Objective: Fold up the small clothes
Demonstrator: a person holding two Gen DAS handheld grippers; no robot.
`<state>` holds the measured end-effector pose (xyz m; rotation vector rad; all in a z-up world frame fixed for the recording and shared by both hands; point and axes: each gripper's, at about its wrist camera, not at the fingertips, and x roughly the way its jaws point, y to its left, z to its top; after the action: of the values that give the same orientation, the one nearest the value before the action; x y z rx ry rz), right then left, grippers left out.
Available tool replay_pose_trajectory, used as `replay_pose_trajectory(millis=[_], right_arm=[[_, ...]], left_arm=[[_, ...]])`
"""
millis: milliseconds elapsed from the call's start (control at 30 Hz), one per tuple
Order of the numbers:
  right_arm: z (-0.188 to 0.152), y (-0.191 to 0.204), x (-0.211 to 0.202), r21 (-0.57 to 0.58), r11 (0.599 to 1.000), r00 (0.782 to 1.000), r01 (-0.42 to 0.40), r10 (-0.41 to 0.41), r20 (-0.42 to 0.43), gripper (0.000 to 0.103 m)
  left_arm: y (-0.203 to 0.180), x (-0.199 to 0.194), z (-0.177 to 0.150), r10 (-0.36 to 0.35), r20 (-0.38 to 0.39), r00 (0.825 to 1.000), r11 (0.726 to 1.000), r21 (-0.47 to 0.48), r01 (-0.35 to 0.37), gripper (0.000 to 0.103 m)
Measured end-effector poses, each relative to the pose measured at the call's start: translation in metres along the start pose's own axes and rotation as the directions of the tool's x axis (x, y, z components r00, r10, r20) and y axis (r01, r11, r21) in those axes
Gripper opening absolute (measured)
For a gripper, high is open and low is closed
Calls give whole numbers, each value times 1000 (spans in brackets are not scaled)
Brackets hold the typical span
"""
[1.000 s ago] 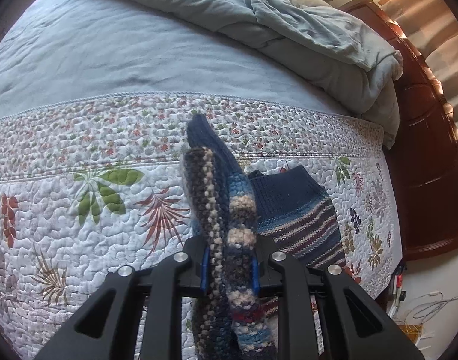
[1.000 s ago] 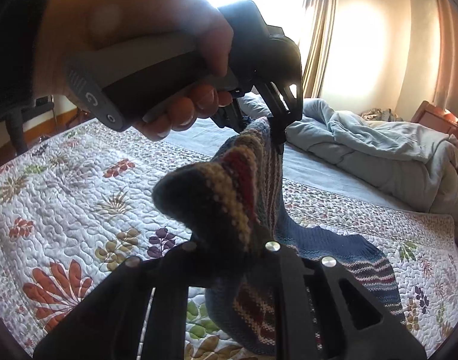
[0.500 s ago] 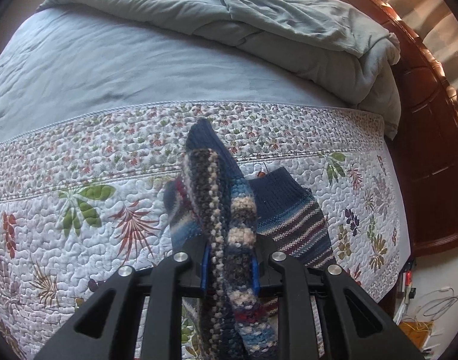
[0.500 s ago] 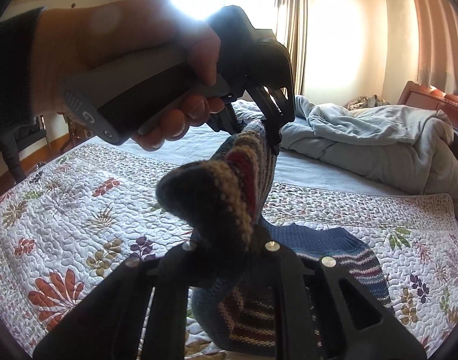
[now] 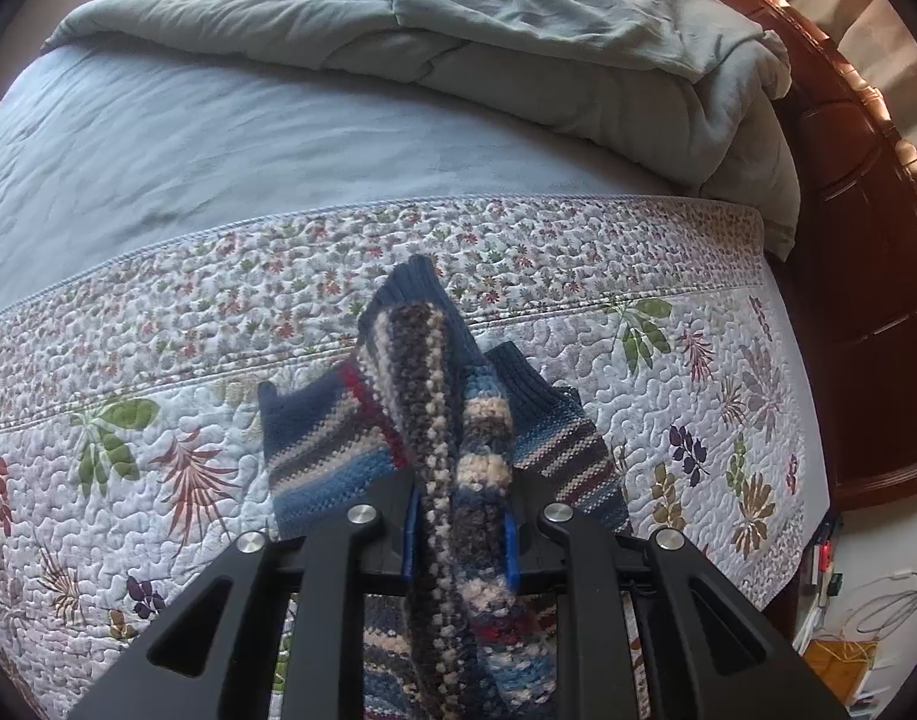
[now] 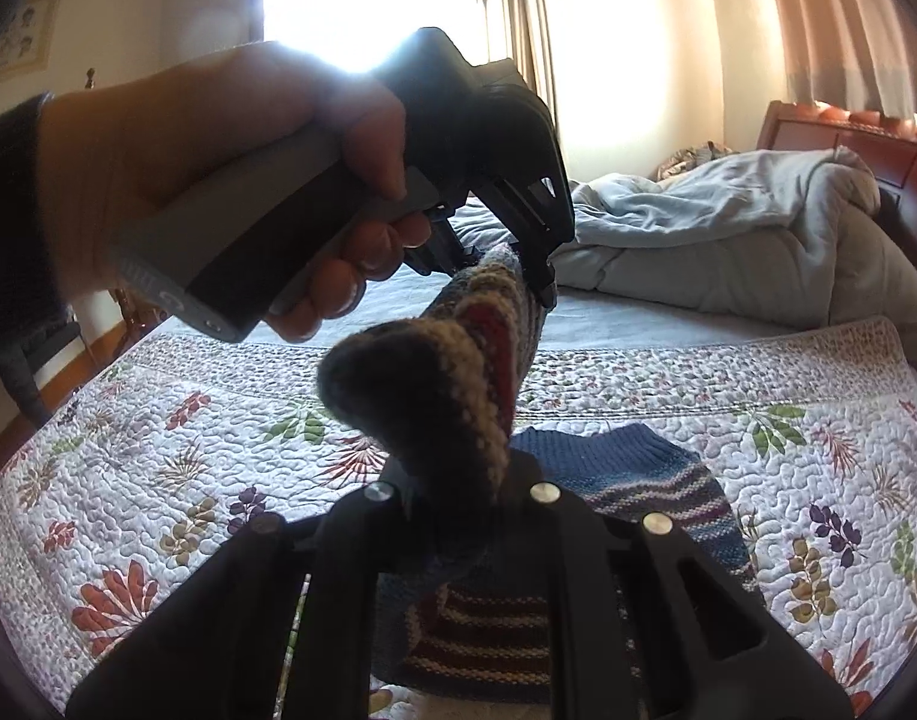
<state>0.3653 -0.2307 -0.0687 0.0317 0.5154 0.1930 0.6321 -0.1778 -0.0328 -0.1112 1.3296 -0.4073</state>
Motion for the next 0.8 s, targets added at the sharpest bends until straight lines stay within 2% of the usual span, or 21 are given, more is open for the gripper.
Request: replay_pose_trajectory(millis=[233, 633, 800], right_arm=[[-9, -36, 0, 73, 997, 1000, -1, 2, -23, 11], [-35, -89, 10, 219, 975, 994, -47, 68, -91, 11], [-47, -111, 13, 293, 954, 987, -65, 104, -121, 11]], left_arm=[[-23, 23, 6, -2, -18, 1000, 1000, 6, 2, 20], [-52, 78, 3, 28, -73, 997, 999, 28, -26, 20], [-62, 100, 0, 41, -98, 994, 999, 31, -38, 20]])
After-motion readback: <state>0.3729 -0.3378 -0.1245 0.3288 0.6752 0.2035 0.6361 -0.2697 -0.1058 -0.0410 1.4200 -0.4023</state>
